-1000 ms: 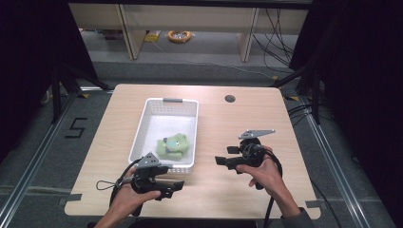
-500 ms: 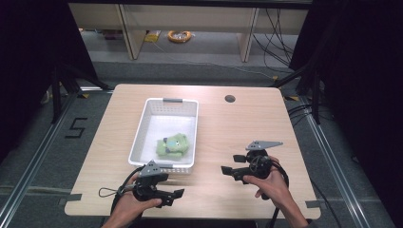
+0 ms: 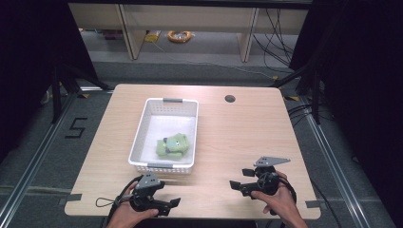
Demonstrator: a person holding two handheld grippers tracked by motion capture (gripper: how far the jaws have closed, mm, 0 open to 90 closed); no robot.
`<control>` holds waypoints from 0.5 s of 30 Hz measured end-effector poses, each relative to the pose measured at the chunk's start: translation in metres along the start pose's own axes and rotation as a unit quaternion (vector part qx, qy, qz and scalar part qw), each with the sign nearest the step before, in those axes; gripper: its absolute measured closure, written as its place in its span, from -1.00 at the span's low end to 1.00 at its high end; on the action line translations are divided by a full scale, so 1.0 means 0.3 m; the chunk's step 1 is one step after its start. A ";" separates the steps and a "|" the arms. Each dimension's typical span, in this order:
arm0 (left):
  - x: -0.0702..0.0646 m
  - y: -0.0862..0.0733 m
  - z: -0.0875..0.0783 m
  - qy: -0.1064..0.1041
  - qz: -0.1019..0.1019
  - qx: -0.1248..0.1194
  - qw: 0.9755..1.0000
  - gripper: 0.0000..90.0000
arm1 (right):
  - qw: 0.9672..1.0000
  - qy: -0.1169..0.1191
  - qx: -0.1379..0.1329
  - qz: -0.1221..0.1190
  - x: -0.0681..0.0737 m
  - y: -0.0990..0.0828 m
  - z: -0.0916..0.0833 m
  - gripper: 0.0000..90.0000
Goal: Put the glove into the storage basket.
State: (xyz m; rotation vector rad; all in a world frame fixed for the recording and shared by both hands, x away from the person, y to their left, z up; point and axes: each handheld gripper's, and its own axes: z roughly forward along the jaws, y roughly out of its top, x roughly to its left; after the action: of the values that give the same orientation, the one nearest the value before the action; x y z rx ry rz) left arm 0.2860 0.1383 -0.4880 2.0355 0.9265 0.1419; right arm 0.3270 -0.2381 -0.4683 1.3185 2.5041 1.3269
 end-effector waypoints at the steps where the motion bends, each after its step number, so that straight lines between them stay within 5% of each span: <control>1: 0.000 0.000 0.000 0.000 0.000 0.000 1.000 -0.64 | 1.000 0.000 0.000 0.000 0.000 0.000 0.000 -0.49; 2: -0.005 -0.008 0.005 -0.002 -0.014 -0.006 1.000 -0.64 | 1.000 -0.004 -0.013 -0.020 -0.010 -0.017 -0.002 -0.51; 7: -0.012 -0.028 0.014 -0.001 -0.020 -0.009 1.000 -0.64 | 1.000 -0.002 -0.012 -0.004 0.002 -0.061 -0.014 -0.53; 8: -0.011 -0.034 0.015 0.002 -0.014 -0.005 1.000 -0.64 | 1.000 -0.007 -0.017 -0.025 -0.004 -0.067 -0.015 -0.54; 11: -0.014 -0.041 0.019 0.008 -0.015 -0.007 1.000 -0.64 | 0.999 -0.015 -0.015 -0.040 -0.001 -0.087 -0.019 -0.57; 13: -0.015 -0.046 0.022 0.006 -0.019 -0.008 1.000 -0.64 | 1.000 -0.015 -0.008 -0.024 0.012 -0.094 -0.023 -0.58; 15: -0.015 -0.047 0.021 0.005 -0.021 -0.008 1.000 -0.64 | 0.999 -0.025 -0.010 -0.043 0.014 -0.111 -0.026 -0.60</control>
State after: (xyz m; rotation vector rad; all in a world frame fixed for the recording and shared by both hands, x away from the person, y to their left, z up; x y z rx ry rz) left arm 0.2775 0.1360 -0.5016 2.0012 0.9715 0.1361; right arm 0.2992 -0.2499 -0.4847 1.2090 2.4774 1.2824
